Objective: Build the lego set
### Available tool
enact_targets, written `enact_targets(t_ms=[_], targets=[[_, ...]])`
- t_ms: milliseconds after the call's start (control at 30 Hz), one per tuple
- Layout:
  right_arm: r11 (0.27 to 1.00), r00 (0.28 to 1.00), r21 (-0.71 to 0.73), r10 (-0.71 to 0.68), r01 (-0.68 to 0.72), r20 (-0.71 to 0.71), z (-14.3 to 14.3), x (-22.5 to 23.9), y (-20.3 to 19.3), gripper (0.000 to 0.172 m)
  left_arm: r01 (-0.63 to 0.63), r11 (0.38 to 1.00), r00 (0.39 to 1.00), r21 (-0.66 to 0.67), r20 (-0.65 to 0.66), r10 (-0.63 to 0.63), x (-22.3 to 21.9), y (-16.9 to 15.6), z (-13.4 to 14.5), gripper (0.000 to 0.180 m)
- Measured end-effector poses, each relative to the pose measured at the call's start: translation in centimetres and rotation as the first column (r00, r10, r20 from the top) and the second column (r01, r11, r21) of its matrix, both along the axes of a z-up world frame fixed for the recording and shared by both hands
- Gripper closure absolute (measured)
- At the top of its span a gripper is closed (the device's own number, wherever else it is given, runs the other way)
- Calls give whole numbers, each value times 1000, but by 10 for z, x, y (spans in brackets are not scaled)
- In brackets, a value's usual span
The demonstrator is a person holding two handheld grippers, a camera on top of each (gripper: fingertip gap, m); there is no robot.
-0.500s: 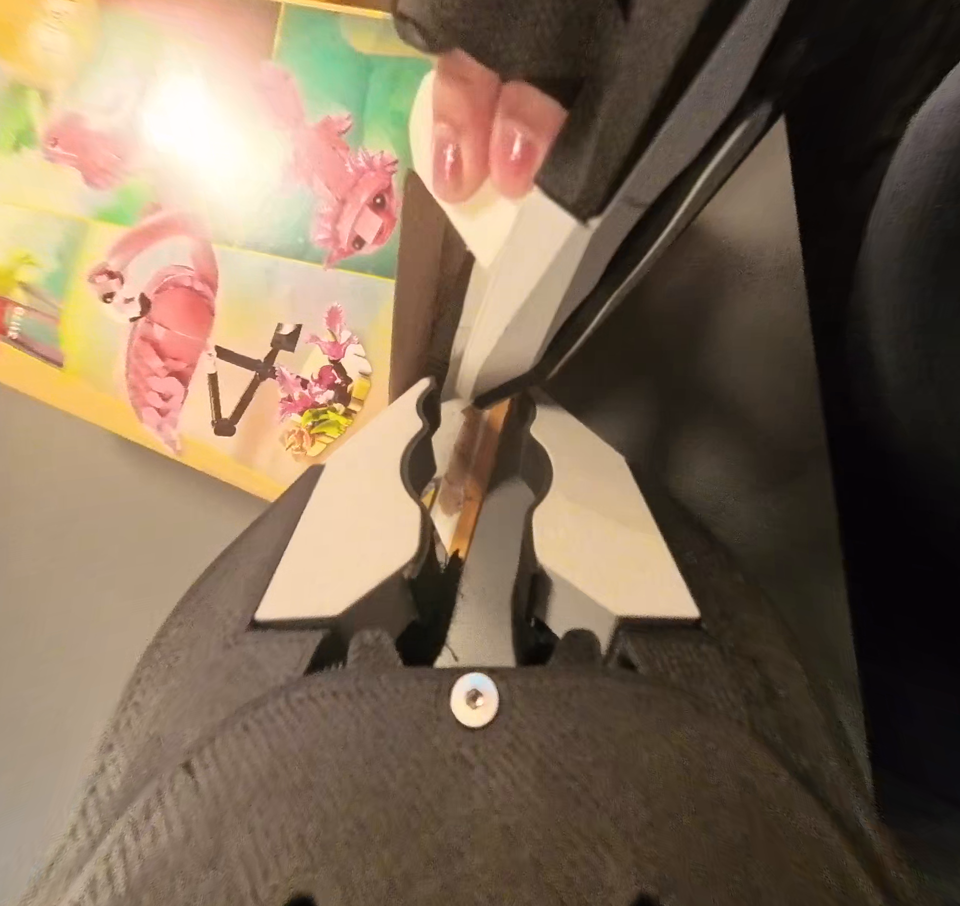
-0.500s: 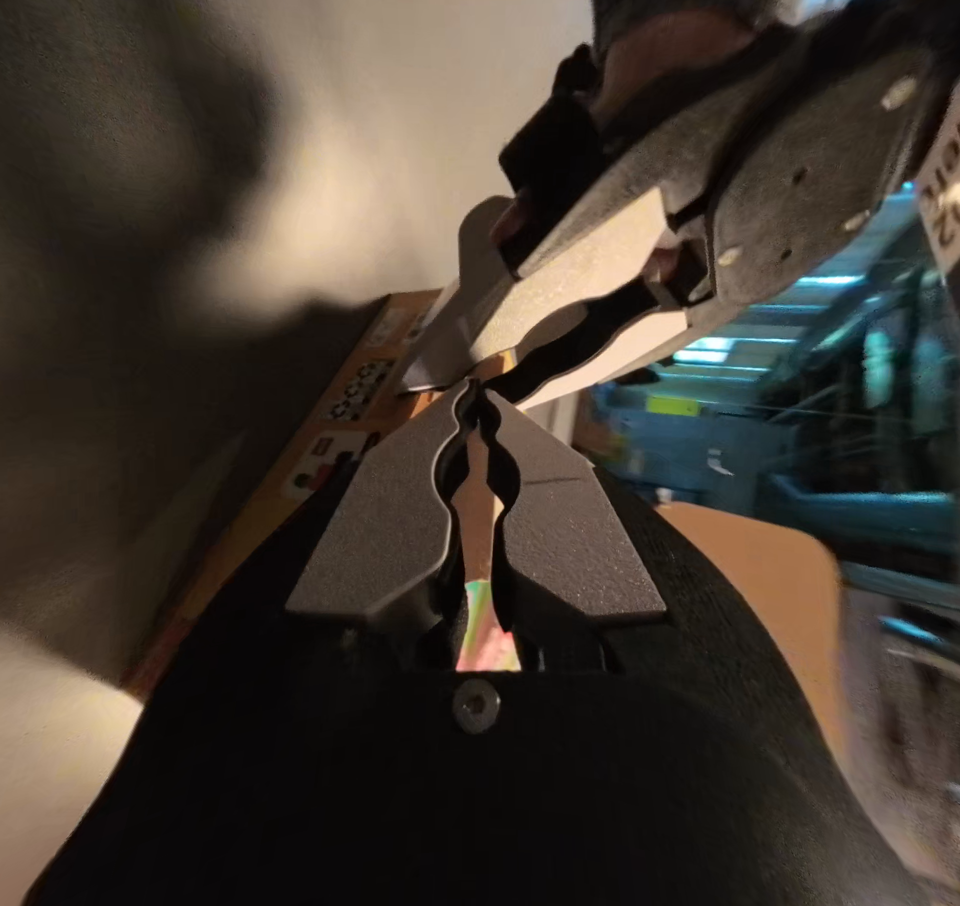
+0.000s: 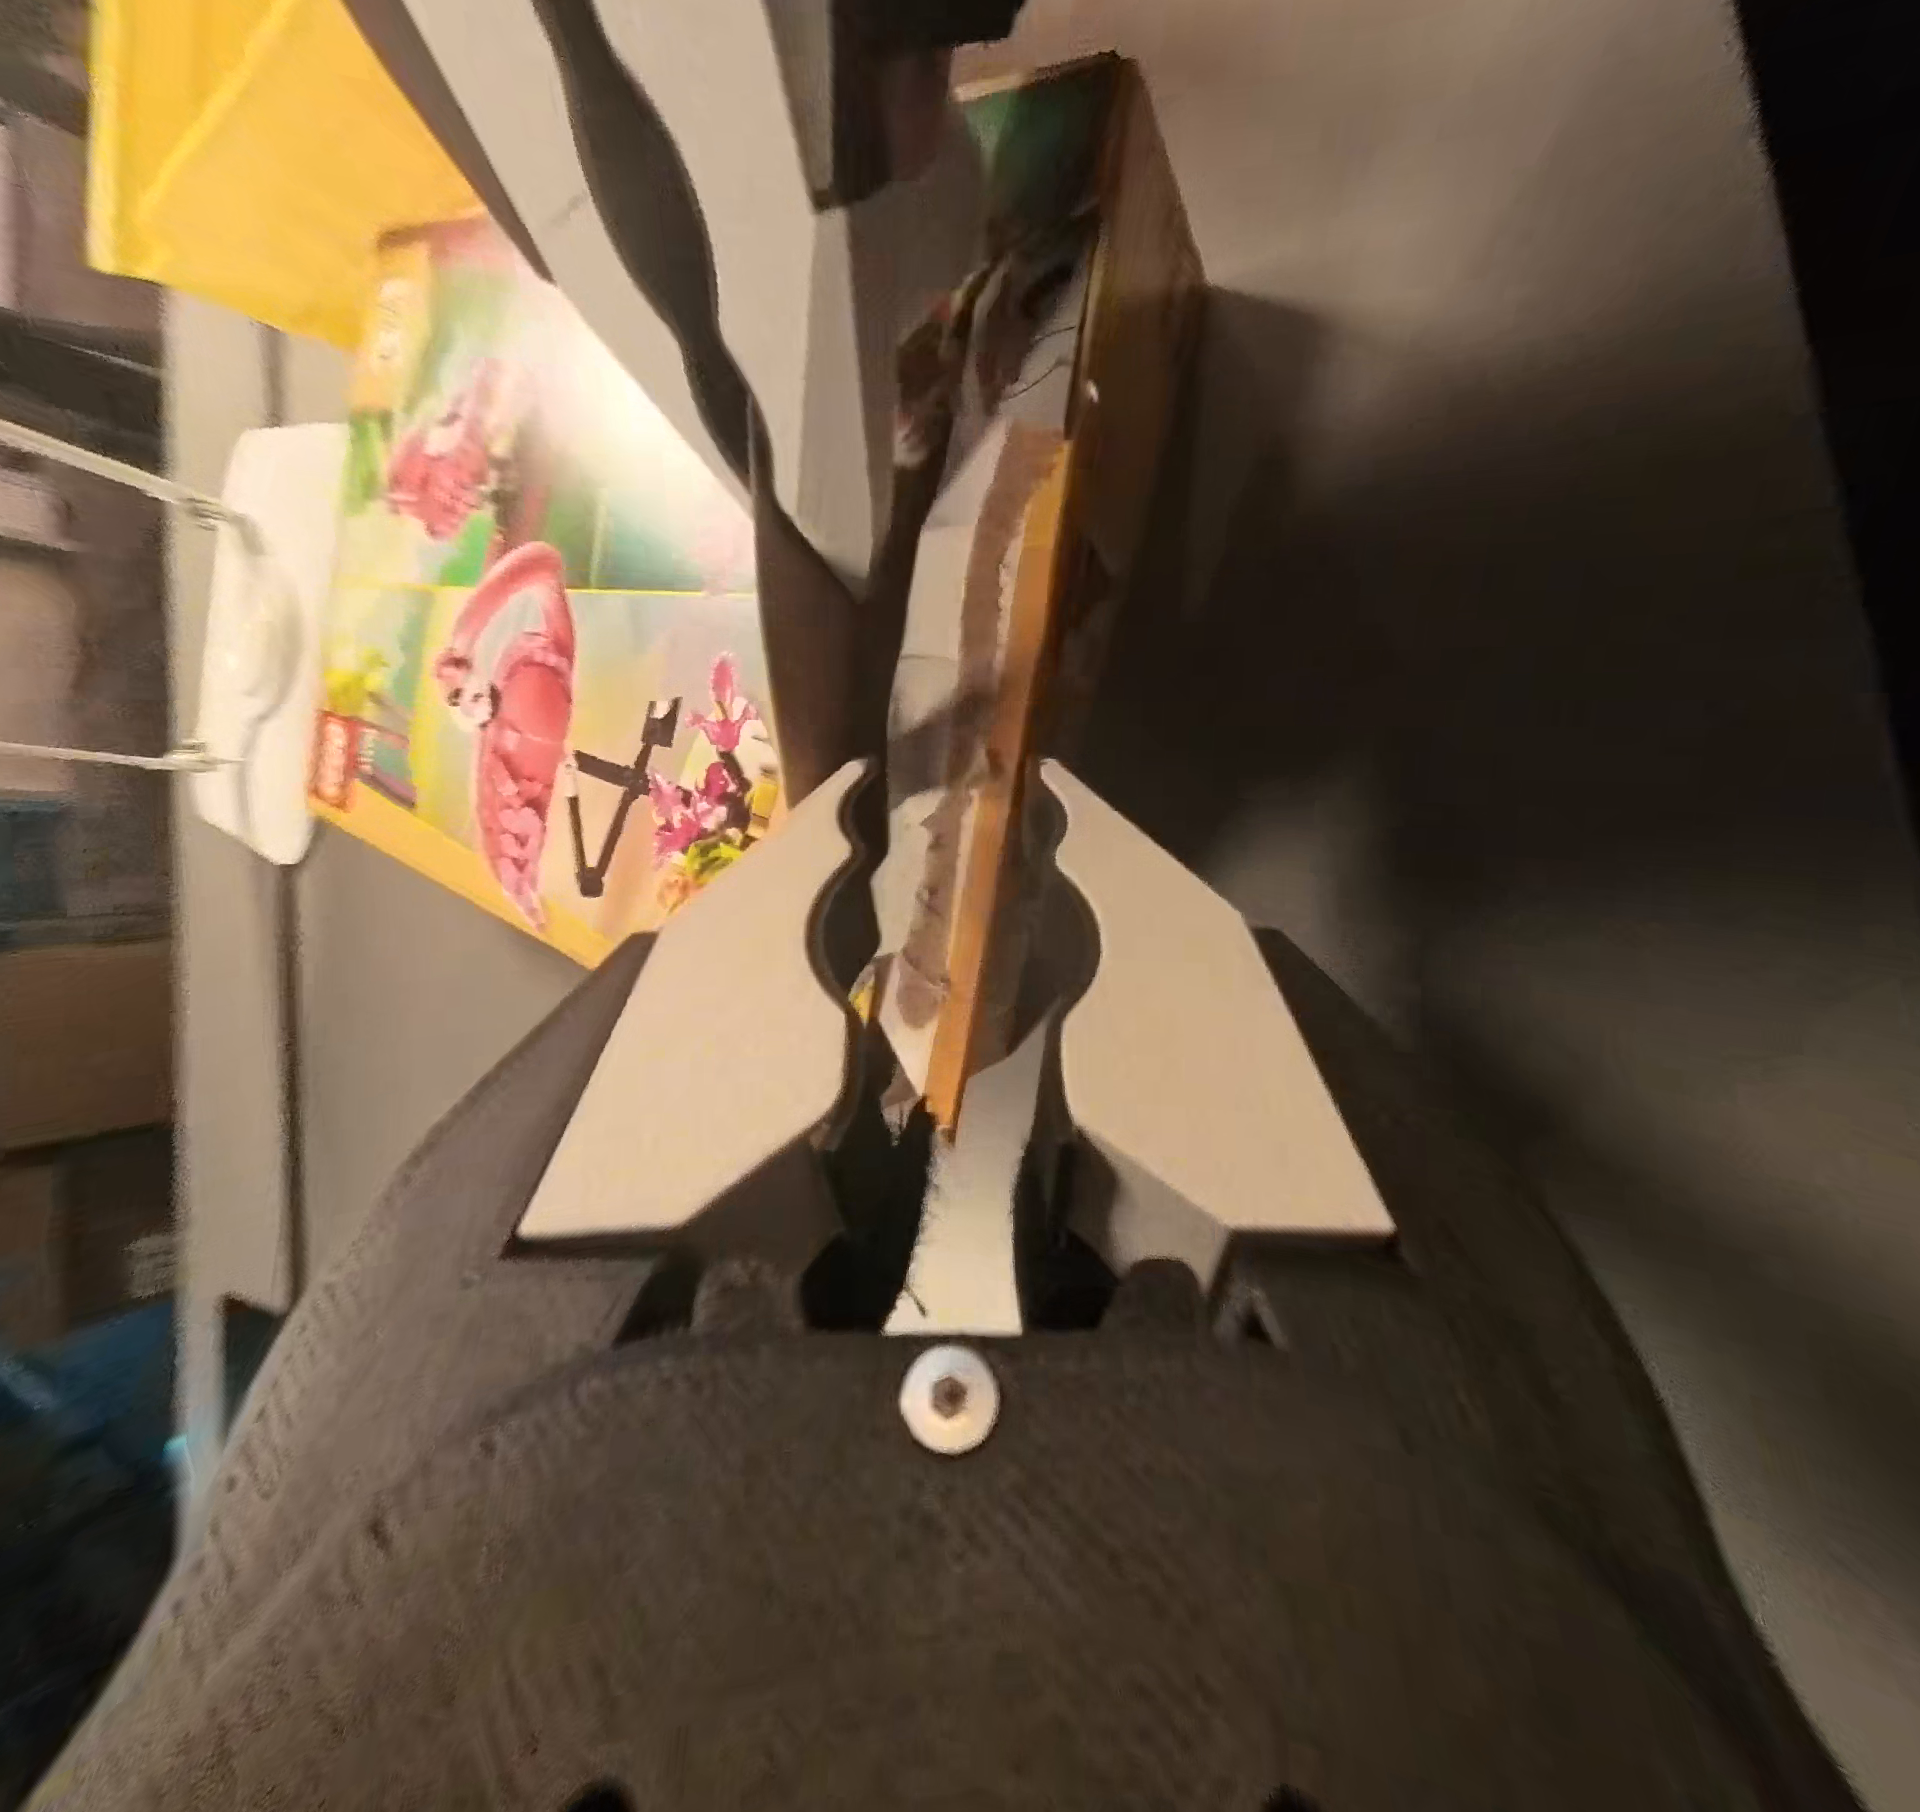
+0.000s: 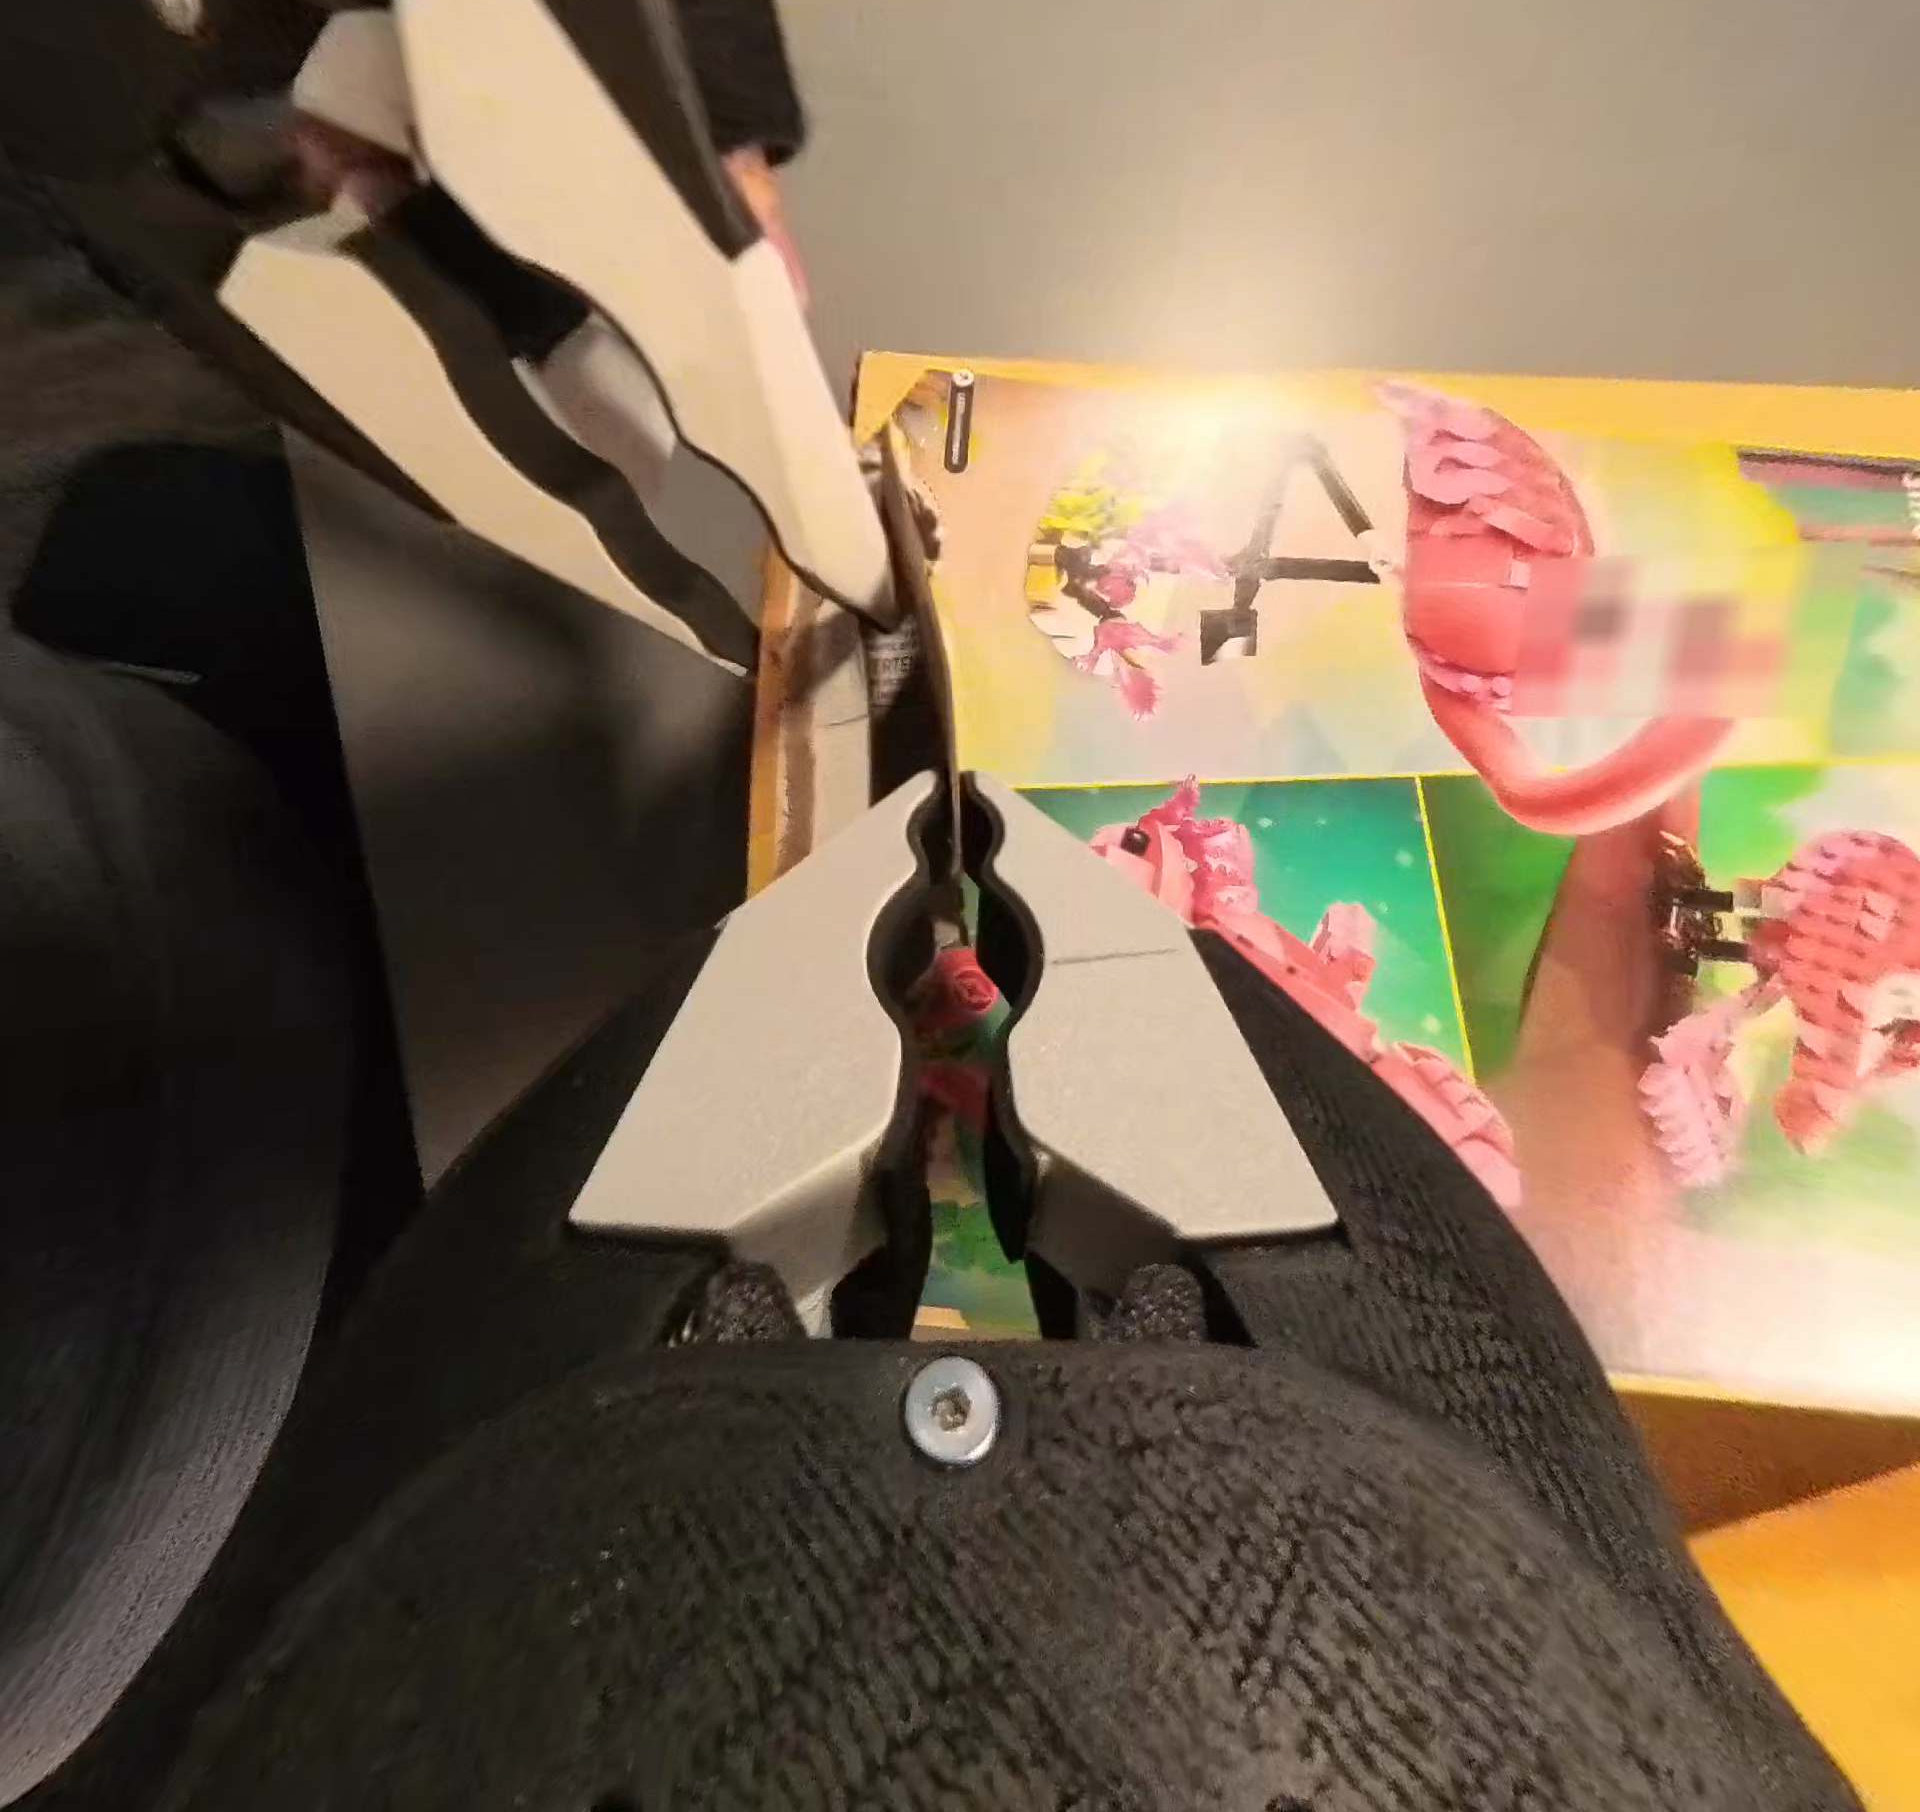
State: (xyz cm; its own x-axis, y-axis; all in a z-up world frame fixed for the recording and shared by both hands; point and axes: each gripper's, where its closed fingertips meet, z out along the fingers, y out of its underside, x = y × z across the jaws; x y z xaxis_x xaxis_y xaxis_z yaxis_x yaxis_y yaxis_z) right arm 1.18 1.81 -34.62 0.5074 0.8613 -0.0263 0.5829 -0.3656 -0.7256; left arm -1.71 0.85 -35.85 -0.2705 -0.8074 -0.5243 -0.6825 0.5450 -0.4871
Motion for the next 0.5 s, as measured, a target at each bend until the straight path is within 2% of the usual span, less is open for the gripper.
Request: enact_targets(t_ms=[100, 167, 333, 500], targets=[[998, 999, -61, -20, 17, -40, 2, 0, 4, 172, -12, 986, 998, 167, 68, 1, 0, 2, 2, 154], [996, 998, -87, -34, 29, -60, 2, 0, 8, 172, -16, 955, 996, 297, 91, -11, 0, 4, 4, 154], [992, 996, -116, -54, 46, -67, 0, 1, 17, 172, -41, 827, 993, 561, 113, -27, -1, 10, 8, 152], [975, 985, -213, -99, 67, -141, 1, 2, 24, 172, -43, 686, 990, 726, 123, -68, -2, 14, 12, 152]])
